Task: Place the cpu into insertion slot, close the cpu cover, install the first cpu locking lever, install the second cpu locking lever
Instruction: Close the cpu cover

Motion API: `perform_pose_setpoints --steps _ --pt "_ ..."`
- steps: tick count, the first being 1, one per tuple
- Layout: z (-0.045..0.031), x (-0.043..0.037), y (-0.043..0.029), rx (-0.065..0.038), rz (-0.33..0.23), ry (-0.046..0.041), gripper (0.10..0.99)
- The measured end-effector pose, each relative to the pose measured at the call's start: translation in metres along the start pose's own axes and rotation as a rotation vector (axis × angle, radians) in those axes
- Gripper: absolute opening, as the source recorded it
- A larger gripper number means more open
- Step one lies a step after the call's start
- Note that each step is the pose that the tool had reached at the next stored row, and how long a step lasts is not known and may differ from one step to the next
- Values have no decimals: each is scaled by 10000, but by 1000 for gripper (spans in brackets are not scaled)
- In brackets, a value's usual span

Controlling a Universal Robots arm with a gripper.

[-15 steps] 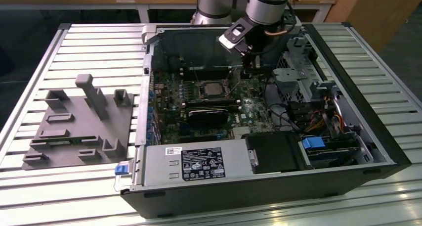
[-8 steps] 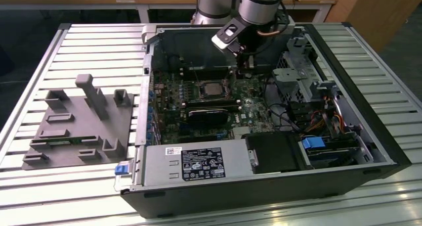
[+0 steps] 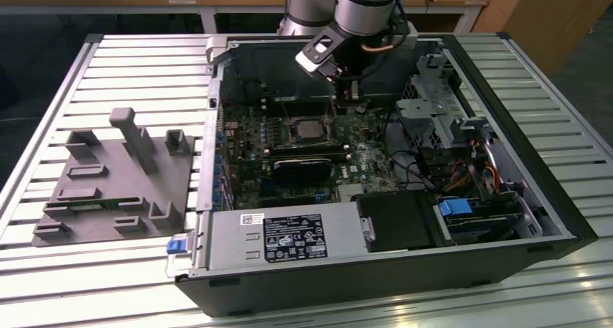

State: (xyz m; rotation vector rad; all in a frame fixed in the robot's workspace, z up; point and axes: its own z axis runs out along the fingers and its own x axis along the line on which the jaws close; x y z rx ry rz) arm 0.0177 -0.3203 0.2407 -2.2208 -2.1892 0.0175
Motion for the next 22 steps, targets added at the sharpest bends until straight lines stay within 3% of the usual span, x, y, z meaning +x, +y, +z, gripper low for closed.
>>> perform_pose_setpoints --steps 12,18,22 --pt "2 -1 -86 -40 -1 0 102" --pt "7 -2 -173 -231 -3 4 102" --pt "19 -3 -254 -284 -4 5 102"
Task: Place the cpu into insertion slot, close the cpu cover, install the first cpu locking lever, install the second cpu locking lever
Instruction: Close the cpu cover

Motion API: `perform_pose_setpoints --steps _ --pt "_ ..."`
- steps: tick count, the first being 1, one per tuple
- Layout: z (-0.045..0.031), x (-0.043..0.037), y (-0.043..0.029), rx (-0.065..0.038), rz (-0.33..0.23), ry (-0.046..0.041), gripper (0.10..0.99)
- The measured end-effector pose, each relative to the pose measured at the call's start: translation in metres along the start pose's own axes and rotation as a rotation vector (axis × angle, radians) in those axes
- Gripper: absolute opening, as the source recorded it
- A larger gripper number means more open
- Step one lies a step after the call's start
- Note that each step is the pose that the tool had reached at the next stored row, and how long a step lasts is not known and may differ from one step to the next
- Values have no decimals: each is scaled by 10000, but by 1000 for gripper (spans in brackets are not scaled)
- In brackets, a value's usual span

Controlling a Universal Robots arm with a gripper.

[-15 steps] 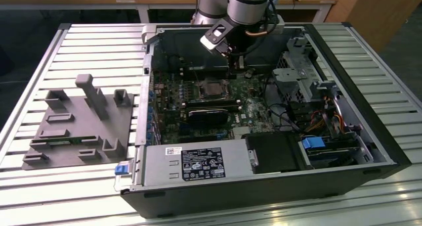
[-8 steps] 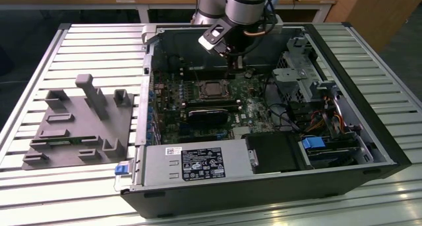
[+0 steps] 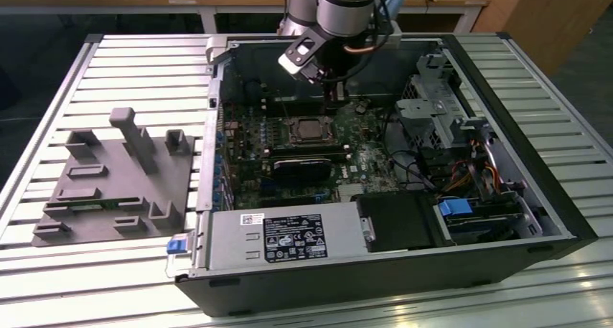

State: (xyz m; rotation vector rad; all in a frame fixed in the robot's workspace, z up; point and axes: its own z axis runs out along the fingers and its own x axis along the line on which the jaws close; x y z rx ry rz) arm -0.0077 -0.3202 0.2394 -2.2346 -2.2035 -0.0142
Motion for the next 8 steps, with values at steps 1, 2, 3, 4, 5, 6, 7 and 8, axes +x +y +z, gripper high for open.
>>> perform_pose_setpoints --steps 1,2,3,4,5,6,7,8 --pt "3 0 -19 -5 1 -1 102" --pt "7 -1 -35 -12 2 -1 102" --pt "11 -1 -52 -20 1 0 102" --pt "14 -1 -71 -26 1 -1 102" --pt "22 -2 -142 -47 1 0 102" --pt "29 -2 -172 -55 0 1 102" --pt "36 -2 -186 -59 0 1 102" --pt "43 -3 -198 -62 0 1 102"
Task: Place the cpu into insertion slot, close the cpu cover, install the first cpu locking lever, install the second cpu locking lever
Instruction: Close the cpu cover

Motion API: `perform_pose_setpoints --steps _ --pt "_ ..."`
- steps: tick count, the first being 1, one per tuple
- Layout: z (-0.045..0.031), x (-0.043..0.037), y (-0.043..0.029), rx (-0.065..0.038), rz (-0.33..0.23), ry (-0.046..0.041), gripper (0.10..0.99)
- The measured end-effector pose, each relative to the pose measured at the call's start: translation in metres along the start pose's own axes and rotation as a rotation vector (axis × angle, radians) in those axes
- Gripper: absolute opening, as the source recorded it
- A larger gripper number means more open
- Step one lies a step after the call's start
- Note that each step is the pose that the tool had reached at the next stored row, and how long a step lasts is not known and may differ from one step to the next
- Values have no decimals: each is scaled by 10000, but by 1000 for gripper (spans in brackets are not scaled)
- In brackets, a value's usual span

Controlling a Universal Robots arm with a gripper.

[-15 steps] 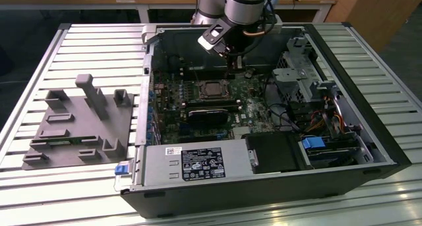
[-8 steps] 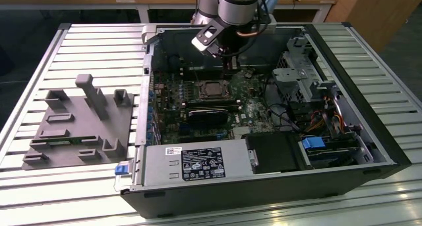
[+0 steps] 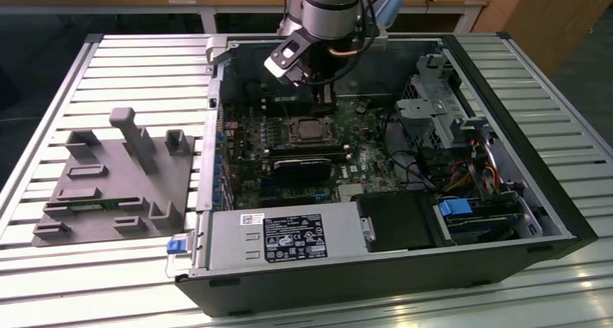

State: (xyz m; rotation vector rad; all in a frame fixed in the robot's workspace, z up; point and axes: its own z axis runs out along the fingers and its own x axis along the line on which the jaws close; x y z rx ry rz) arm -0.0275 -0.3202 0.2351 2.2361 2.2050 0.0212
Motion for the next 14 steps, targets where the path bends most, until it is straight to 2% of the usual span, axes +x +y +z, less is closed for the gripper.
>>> perform_pose_setpoints --steps 7,14 --pt "46 -2 -70 -19 1 -2 102" --pt "48 -2 -79 -26 -31 -1 102"
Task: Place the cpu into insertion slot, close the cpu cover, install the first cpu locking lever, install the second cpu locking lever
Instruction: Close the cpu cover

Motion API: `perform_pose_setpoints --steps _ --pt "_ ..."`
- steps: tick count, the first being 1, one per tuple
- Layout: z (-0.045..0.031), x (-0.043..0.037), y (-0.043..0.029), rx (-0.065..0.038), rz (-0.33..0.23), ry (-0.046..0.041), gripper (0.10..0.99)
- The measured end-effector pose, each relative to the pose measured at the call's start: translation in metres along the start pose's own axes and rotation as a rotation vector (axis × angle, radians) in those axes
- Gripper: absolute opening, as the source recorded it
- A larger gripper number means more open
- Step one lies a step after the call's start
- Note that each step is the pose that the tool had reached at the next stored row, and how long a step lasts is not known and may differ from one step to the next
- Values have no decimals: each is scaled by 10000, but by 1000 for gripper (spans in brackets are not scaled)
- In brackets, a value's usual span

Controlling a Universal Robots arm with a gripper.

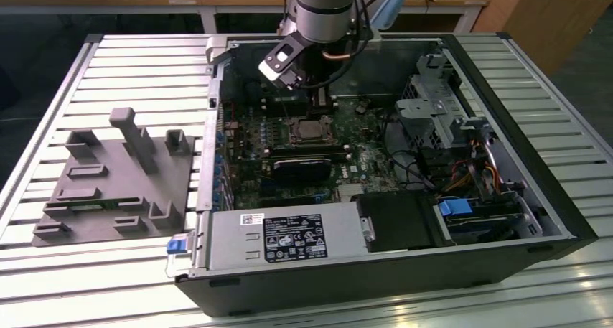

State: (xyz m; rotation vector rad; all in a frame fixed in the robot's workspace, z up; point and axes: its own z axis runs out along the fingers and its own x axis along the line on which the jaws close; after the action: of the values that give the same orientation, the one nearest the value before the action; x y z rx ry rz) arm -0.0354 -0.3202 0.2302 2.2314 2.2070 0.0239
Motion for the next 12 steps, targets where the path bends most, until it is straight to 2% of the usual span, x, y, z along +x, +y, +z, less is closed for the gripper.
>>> perform_pose_setpoints --steps 12 --pt "6 0 0 18 -2072 26 102"
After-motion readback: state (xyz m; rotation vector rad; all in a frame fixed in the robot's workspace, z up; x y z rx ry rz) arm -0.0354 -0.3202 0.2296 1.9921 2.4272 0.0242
